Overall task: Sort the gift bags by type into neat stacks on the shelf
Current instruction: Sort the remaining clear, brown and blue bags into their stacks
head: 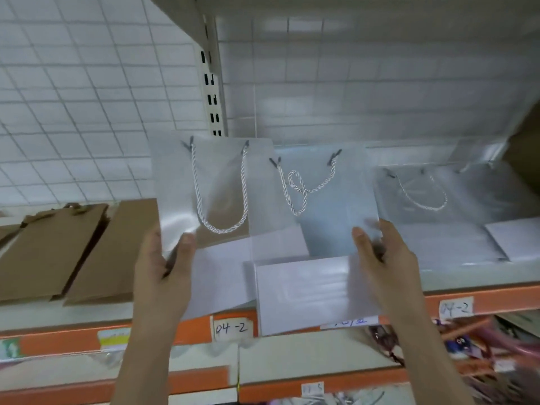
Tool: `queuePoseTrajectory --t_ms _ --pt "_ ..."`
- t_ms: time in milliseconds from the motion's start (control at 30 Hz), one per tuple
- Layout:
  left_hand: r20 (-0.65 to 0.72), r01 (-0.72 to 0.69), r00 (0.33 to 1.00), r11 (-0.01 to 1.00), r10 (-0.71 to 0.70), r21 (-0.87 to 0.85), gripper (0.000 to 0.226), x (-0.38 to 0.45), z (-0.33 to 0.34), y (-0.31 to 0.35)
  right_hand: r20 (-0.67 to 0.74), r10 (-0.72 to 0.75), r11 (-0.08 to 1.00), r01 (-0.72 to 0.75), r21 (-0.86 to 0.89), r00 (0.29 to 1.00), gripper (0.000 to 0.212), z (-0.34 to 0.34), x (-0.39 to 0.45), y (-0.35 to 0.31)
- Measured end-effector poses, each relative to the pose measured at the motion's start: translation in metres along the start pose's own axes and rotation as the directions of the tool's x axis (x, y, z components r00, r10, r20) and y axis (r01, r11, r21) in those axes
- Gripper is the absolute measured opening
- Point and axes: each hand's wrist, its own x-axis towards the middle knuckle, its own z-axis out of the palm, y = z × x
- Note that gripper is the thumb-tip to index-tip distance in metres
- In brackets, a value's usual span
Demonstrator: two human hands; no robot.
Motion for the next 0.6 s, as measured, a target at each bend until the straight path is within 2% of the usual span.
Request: queuePoseTrajectory --t_ms 300,467,600 --pt "0.041 -0.02 0.999 0.999 0.019 0.031 0.031 -0.002 0.047 -0.005 -0.008 -0.017 1.0 0.017 -0.019 1.0 0.03 -0.036 0.024 0.02" --pt "0.016 -0.059 0.998 0.995 0.057 0.084 0.02 -0.002 0.089 -0.002 -0.059 0.006 0.999 -0.008 -0.033 0.998 0.033 -0.072 0.048 0.053" --pt "-0.027 -0.027 0.999 0.997 0.029 0.077 0.015 -0.017 0.14 0.008 -0.077 -0.001 0.998 -0.003 -0.055 0.997 0.034 -0.119 0.08 0.086"
